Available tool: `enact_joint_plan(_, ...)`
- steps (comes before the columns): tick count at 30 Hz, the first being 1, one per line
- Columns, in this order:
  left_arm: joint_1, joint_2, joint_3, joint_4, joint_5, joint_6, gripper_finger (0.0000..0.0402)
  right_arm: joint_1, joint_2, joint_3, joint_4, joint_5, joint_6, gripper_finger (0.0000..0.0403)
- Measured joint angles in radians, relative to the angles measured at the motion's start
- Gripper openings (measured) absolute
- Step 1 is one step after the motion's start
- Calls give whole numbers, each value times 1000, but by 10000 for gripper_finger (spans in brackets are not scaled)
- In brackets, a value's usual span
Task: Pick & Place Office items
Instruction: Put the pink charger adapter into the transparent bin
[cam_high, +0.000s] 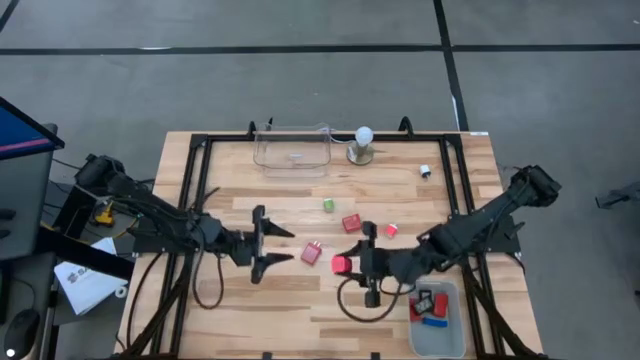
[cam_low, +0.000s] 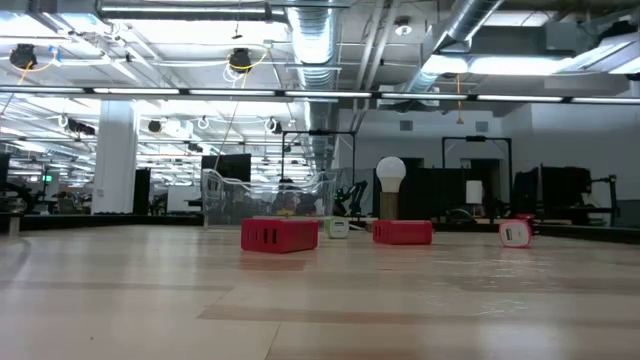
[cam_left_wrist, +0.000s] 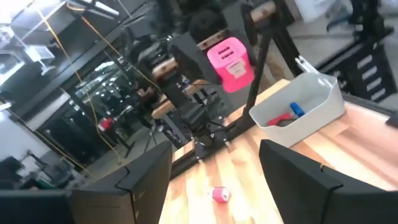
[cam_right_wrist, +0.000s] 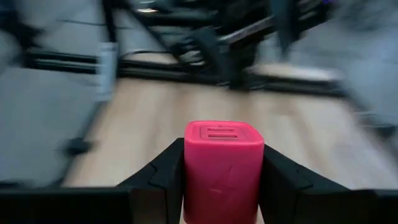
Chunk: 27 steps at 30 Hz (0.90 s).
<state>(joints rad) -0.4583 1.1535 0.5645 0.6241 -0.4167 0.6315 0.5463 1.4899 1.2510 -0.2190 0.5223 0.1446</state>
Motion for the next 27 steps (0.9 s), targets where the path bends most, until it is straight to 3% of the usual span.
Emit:
enact_joint_plan(5,-62,123,101,-15,-45,50,258,-109,-4,0,-64,-414,163,140)
enact_joint_plan(8,-100,189,165,-25,-98,86,264,-158,1,0,-150,-537,245,140)
enact_joint_plan(11,-120,253,230,-59,-129,98,267,-179,4,-1,-215,-559,264,140)
enact_joint_plan(19,-106,402,348,-95,-145,92,267,-146,16,2,-112,-643,173,140)
enact_joint_plan(27,-116,468,414,-91,-136,95,267,-121,105,-1,-117,-710,175,140)
